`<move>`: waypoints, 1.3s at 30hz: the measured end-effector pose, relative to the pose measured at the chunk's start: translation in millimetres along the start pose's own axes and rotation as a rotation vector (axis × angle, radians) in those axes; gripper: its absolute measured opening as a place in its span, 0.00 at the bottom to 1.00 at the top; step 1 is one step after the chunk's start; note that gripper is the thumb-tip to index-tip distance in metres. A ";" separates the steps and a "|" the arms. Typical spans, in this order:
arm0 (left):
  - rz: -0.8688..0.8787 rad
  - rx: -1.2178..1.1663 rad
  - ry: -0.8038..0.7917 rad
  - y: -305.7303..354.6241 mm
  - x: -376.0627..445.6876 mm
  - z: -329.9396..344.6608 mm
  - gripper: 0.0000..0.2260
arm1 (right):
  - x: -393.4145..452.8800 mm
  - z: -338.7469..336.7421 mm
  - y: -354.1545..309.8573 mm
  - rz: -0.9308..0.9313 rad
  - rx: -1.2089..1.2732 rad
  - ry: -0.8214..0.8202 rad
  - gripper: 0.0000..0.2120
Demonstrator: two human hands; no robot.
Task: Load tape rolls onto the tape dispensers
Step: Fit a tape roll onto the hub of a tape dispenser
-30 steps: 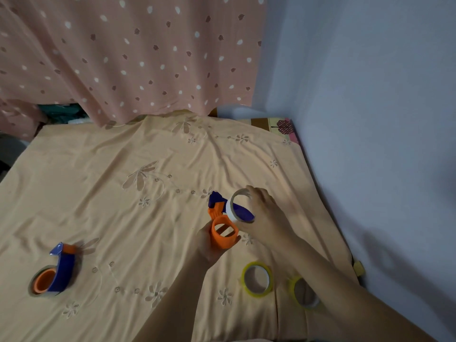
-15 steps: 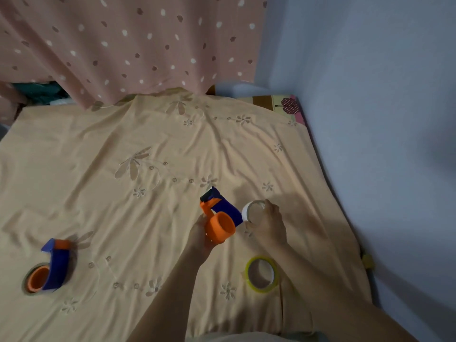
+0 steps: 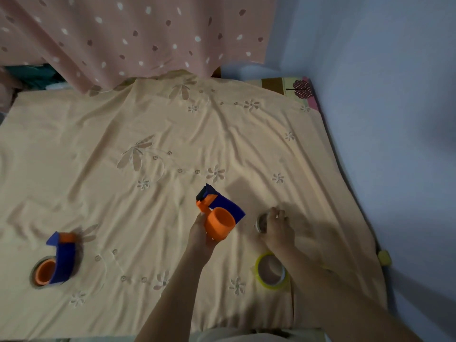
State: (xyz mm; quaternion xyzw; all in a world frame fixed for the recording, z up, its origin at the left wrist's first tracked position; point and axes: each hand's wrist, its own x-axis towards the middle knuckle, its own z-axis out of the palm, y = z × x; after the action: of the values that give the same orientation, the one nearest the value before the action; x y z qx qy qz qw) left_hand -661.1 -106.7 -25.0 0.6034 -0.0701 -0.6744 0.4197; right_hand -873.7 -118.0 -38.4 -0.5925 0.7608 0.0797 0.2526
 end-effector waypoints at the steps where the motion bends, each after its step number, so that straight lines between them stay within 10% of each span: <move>1: -0.001 0.012 0.006 -1.6 0.8 -1.1 0.19 | 0.6 1.3 0.1 -0.004 -0.010 0.000 0.43; 22: -0.033 0.030 -0.057 -21.3 -45.7 3.1 0.16 | -95.0 28.8 9.0 0.031 -0.044 -0.223 0.59; 39: 0.008 0.016 -0.020 -30.7 -78.4 -6.3 0.16 | -104.6 15.4 16.5 -0.057 0.116 -0.114 0.51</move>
State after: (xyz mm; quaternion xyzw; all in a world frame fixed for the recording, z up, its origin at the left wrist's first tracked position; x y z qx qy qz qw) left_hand -676.7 -33.5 14.1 0.5998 -0.0823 -0.6780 0.4169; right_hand -867.0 -16.7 -4.5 -0.5929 0.7313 0.0617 0.3316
